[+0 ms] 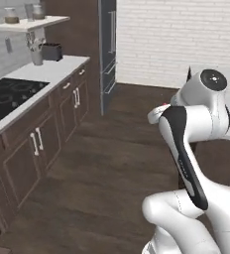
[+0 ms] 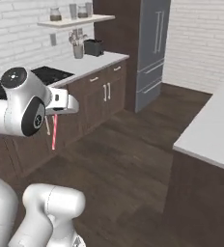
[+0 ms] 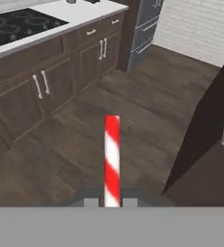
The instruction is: Take a straw from the drawer in front and place it inside the glass cup on the dining counter.
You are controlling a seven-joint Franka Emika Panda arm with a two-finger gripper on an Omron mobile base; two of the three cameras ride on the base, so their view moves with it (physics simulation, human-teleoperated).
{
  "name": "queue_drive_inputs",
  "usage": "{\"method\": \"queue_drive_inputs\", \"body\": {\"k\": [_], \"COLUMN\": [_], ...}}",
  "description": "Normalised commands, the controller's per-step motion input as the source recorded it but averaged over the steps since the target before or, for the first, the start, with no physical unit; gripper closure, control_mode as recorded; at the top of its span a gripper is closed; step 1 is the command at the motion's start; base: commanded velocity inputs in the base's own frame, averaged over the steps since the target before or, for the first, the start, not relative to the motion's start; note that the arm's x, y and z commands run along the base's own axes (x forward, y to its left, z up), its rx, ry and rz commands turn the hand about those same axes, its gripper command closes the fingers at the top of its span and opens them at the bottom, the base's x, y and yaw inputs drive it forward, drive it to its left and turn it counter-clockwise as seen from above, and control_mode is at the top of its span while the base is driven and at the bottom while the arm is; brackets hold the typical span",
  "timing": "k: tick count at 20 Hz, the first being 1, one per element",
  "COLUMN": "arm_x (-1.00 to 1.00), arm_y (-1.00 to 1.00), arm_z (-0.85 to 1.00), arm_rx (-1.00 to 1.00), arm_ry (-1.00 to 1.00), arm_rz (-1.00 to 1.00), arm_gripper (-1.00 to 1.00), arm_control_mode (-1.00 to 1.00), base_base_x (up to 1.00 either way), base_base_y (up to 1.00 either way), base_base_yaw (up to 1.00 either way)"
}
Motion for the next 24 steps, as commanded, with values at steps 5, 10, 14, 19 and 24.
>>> {"method": "queue_drive_inputs", "body": {"k": [5, 10, 14, 19, 24], "arm_x": [0.00, 0.00, 0.00, 0.00, 0.00], "arm_y": [0.00, 0.00, 0.00, 0.00, 0.00], "arm_z": [0.00, 0.00, 0.00, 0.00, 0.00], "arm_rx": [0.00, 0.00, 0.00, 0.00, 0.00], "arm_ry": [0.00, 0.00, 0.00, 0.00, 0.00], "arm_rz": [0.00, 0.00, 0.00, 0.00, 0.00], "arm_gripper": [1.00, 1.00, 1.00, 1.00, 1.00], "arm_control_mode": [1.00, 1.00, 1.00, 1.00, 1.00], "base_base_x": [0.00, 0.47, 1.00, 1.00, 0.76], "base_base_y": [-0.35, 0.11, 0.52, 0.85, 1.00], "base_base_yaw": [-0.85, -0.68, -0.46, -0.41, -0.38]}}
